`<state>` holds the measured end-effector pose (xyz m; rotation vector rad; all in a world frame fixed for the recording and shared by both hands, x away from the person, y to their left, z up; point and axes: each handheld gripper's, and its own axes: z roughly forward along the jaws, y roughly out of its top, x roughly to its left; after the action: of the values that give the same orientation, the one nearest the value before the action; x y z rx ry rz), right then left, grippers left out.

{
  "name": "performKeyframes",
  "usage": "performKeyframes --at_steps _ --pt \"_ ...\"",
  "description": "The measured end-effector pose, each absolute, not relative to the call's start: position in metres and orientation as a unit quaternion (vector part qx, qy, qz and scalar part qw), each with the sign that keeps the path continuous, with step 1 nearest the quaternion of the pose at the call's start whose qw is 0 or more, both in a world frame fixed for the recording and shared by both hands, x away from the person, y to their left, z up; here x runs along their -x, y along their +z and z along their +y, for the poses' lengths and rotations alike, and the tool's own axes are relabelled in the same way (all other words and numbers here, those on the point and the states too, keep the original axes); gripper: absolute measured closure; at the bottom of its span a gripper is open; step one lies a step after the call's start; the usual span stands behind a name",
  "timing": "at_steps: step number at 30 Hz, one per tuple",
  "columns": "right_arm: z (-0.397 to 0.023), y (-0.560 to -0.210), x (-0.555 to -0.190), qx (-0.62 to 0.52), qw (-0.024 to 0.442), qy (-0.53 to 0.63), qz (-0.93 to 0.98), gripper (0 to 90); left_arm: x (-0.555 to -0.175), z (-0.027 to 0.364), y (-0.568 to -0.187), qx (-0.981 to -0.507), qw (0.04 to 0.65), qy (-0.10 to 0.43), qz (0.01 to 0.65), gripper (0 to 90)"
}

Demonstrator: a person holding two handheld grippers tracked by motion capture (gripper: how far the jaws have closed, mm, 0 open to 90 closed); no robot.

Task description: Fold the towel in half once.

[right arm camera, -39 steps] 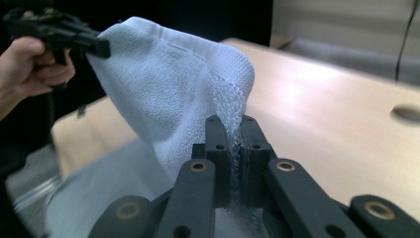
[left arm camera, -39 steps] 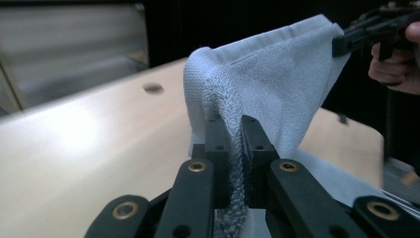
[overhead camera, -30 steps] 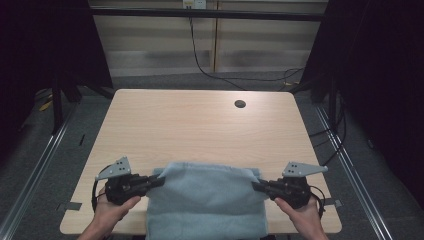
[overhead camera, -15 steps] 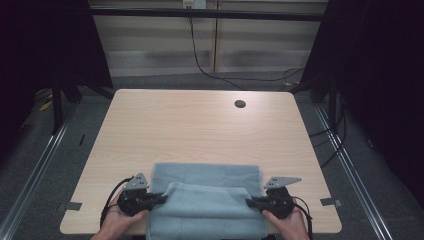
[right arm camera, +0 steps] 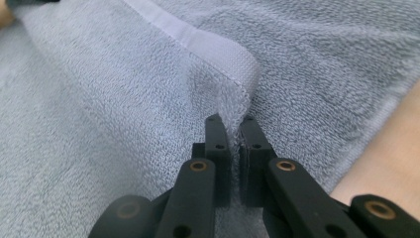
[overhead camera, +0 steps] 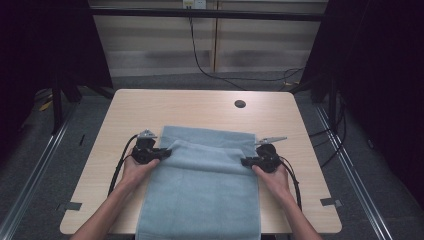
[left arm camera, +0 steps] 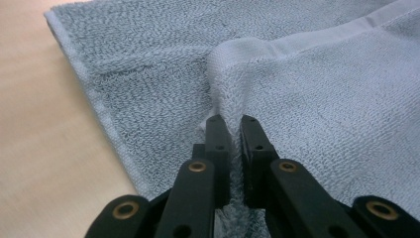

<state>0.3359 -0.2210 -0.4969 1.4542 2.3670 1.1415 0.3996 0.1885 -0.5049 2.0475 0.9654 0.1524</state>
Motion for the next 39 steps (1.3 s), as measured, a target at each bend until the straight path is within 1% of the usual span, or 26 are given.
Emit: performKeyframes --at_steps 1,2,6,7,8,10,13,14,15,16,18,20,23,26,30,31,32,33,34,37,38,39 --pt "-0.221 -0.497 -0.336 -0.483 0.069 0.379 0.786 85.6 -0.4 0.188 -0.505 -0.818 0.423 0.061 0.386 84.7" --pt "-0.222 -0.498 -0.348 -0.486 0.077 0.382 0.782 85.6 -0.403 0.188 -0.505 -0.815 0.423 0.062 0.392 84.6" --pt "-0.22 -0.5 -0.365 -0.492 0.086 0.385 0.776 85.6 -0.415 0.188 -0.506 -0.809 0.421 0.07 0.404 84.6" --pt "-0.218 -0.501 -0.375 -0.492 0.096 0.382 0.777 85.6 -0.416 0.189 -0.506 -0.809 0.419 0.074 0.405 84.6" --pt "-0.218 -0.501 -0.375 -0.492 0.096 0.382 0.777 85.6 -0.418 0.189 -0.506 -0.807 0.42 0.076 0.408 84.6" --pt "-0.213 -0.5 -0.389 -0.491 0.108 0.374 0.78 85.7 -0.423 0.19 -0.507 -0.806 0.422 0.081 0.407 84.6" --pt "-0.212 -0.502 -0.403 -0.504 0.103 0.382 0.768 85.7 -0.438 0.198 -0.512 -0.785 0.446 0.064 0.426 84.6" --pt "-0.212 -0.502 -0.403 -0.504 0.103 0.382 0.768 85.7 -0.438 0.198 -0.512 -0.785 0.446 0.064 0.426 84.6" --pt "-0.213 -0.504 -0.411 -0.51 0.097 0.391 0.76 85.7 -0.441 0.199 -0.512 -0.783 0.446 0.064 0.429 84.6" --pt "-0.213 -0.505 -0.415 -0.509 0.1 0.395 0.758 85.7 -0.445 0.198 -0.512 -0.785 0.443 0.073 0.427 84.6" --pt "-0.212 -0.505 -0.418 -0.514 0.1 0.396 0.754 85.7 -0.447 0.198 -0.513 -0.78 0.446 0.075 0.432 84.6" --pt "-0.209 -0.505 -0.429 -0.522 0.106 0.391 0.751 85.7 -0.458 0.198 -0.513 -0.779 0.445 0.079 0.435 84.6" --pt "-0.209 -0.505 -0.437 -0.533 0.105 0.392 0.743 85.7 -0.466 0.197 -0.513 -0.773 0.448 0.073 0.444 84.6" --pt "-0.21 -0.503 -0.436 -0.529 0.106 0.397 0.742 85.8 -0.466 0.199 -0.512 -0.766 0.455 0.065 0.45 84.7" --pt "-0.219 -0.491 -0.431 -0.522 0.093 0.445 0.722 85.8 -0.457 0.198 -0.493 -0.769 0.471 0.074 0.426 84.8" --pt "-0.221 -0.486 -0.43 -0.518 0.096 0.453 0.719 85.9 -0.455 0.199 -0.485 -0.767 0.48 0.076 0.42 84.8" --pt "-0.221 -0.486 -0.43 -0.518 0.096 0.453 0.719 85.9 -0.455 0.199 -0.485 -0.767 0.48 0.076 0.42 84.8" --pt "-0.222 -0.473 -0.425 -0.508 0.104 0.473 0.713 85.9 -0.449 0.203 -0.468 -0.758 0.501 0.081 0.411 84.8" --pt "-0.222 -0.465 -0.421 -0.499 0.11 0.481 0.713 85.8 -0.446 0.206 -0.459 -0.75 0.514 0.078 0.41 84.8" --pt "-0.224 -0.438 -0.409 -0.478 0.127 0.502 0.709 85.8 -0.435 0.213 -0.438 -0.75 0.524 0.089 0.393 84.8" --pt "-0.225 -0.429 -0.405 -0.47 0.132 0.509 0.709 85.8 -0.435 0.213 -0.438 -0.75 0.524 0.089 0.393 84.8" --pt "-0.226 -0.42 -0.401 -0.462 0.138 0.515 0.709 85.8 -0.426 0.216 -0.424 -0.748 0.54 0.085 0.377 84.8"
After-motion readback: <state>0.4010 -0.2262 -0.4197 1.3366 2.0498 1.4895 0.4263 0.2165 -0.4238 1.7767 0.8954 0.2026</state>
